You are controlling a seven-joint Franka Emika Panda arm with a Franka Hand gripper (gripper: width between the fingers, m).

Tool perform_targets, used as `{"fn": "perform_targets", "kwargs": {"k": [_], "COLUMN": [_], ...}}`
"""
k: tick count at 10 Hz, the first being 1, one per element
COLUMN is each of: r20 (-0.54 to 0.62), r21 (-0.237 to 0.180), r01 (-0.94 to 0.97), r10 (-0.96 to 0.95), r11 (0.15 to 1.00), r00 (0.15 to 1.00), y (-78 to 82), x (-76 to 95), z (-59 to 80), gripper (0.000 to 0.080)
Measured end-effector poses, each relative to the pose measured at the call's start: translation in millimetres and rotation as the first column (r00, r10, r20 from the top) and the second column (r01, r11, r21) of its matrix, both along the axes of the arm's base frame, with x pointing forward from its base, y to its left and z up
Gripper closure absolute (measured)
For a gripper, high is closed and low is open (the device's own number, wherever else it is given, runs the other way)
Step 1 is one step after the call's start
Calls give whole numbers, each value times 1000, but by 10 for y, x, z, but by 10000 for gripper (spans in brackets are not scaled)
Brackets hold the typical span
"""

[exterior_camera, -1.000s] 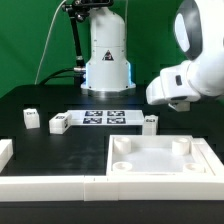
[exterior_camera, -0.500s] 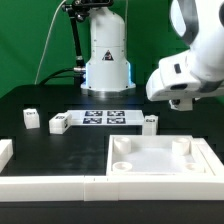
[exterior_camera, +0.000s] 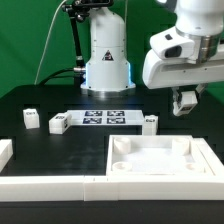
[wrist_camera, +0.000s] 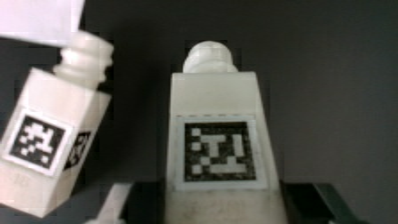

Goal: Assemble one leg

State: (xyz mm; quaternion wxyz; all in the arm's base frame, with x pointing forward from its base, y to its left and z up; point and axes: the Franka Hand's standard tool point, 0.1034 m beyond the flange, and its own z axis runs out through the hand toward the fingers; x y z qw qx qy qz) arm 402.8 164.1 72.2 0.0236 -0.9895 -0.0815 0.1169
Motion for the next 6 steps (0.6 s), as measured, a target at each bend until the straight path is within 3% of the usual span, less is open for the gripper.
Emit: {"fn": "perform_targets", "kwargs": {"k": [2, 5, 6], "r20": [191, 460, 524], "r21": [40, 89, 101], "r01": [-14, -61, -66], "r10": [6, 13, 3], "r11": [999, 994, 993], "r00": [982, 888, 852], "y": [-27, -29, -19], "x": [128, 595, 582], "z": [49, 272, 259], "gripper": [508, 508, 508]}}
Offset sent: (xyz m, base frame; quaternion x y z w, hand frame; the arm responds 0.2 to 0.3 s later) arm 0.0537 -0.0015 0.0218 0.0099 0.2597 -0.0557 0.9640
